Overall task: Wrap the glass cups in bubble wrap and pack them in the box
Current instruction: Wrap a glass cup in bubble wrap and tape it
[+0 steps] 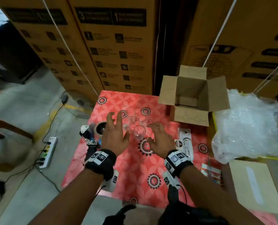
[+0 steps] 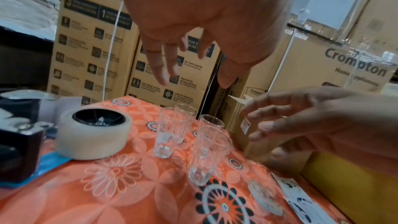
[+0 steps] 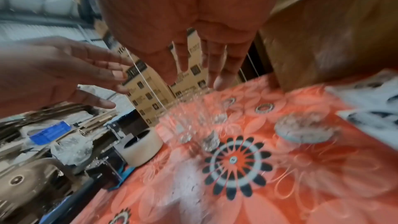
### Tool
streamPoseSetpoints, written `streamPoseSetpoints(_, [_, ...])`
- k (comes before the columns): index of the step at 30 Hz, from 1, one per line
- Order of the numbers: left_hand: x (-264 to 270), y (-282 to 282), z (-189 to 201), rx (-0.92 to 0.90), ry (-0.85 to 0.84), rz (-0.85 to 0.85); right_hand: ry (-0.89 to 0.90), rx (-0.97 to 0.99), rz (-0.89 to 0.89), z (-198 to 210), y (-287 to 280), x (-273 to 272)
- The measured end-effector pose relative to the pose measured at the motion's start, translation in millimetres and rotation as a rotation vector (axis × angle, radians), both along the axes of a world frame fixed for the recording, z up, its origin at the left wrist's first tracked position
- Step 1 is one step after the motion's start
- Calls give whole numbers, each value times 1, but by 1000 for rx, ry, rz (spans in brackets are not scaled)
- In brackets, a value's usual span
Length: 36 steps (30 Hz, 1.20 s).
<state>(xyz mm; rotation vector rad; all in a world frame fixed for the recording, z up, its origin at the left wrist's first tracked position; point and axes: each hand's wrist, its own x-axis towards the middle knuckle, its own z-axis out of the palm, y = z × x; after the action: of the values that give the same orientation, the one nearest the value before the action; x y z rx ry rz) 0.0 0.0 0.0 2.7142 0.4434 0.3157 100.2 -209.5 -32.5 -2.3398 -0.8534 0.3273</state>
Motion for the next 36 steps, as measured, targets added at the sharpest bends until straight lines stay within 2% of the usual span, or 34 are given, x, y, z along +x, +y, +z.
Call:
streamPoseSetpoints(2, [1, 3, -7, -46, 35, -15, 69, -88, -11, -7, 21, 3])
streamPoseSetpoints(5, [4, 4, -24, -78, 181, -77, 114, -271, -17, -20, 41, 5])
streamPoseSetpoints(7, [9, 4, -31, -106, 233, -93, 148, -318, -57, -24, 47, 8])
streamPoseSetpoints(11, [15, -3, -49, -149, 379, -145, 141, -263, -98, -32, 52, 8])
streamPoseSetpoints(16, [25, -11, -63, -242, 468, -165, 148, -231, -141, -35, 46, 4])
streamPoseSetpoints(21, [23, -16, -68, -311, 463, -246, 131, -200, -132, -39, 17, -18])
streamPoseSetpoints(27, [-14, -41, -92, -387, 406, -338, 124, -81, -104, -54, -31, -62])
streamPoseSetpoints(36, [-49, -67, -90, -430, 400, -335, 39, -68, -46, -70, -55, -95])
